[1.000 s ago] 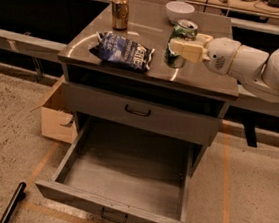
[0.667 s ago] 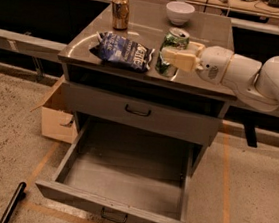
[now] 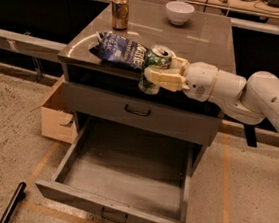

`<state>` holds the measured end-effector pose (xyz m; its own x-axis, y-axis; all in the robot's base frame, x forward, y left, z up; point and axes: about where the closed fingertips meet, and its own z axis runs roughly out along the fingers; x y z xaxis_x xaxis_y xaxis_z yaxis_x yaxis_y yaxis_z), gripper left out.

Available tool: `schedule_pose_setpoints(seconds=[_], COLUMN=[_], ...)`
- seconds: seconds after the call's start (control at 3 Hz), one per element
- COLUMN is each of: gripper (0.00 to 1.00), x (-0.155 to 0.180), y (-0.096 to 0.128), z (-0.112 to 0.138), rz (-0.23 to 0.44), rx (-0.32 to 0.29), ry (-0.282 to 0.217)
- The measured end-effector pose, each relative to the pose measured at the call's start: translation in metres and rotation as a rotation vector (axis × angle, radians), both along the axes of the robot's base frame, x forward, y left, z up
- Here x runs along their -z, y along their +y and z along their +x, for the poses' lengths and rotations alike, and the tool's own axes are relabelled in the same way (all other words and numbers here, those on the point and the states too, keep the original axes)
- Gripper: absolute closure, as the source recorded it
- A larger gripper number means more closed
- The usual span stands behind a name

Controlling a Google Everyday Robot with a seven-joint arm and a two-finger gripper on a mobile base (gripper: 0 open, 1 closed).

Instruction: Place green can into middle drawer

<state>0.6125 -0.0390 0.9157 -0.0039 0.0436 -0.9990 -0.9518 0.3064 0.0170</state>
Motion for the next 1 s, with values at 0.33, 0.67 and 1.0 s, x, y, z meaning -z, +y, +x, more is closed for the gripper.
schedule_pose_setpoints(seconds=[0.33,0.67,1.0], gripper=[1.0,1.0,1.0], x=[0.023,0.064,0.064], y=[0.009,0.021,0.021], z=[-0.019,-0.025,-0.025], rz=[-0.023,-0.079,-0.079], rx=[-0.021,-0.005,-0.005], ry=[-0.035,-0.062,-0.062])
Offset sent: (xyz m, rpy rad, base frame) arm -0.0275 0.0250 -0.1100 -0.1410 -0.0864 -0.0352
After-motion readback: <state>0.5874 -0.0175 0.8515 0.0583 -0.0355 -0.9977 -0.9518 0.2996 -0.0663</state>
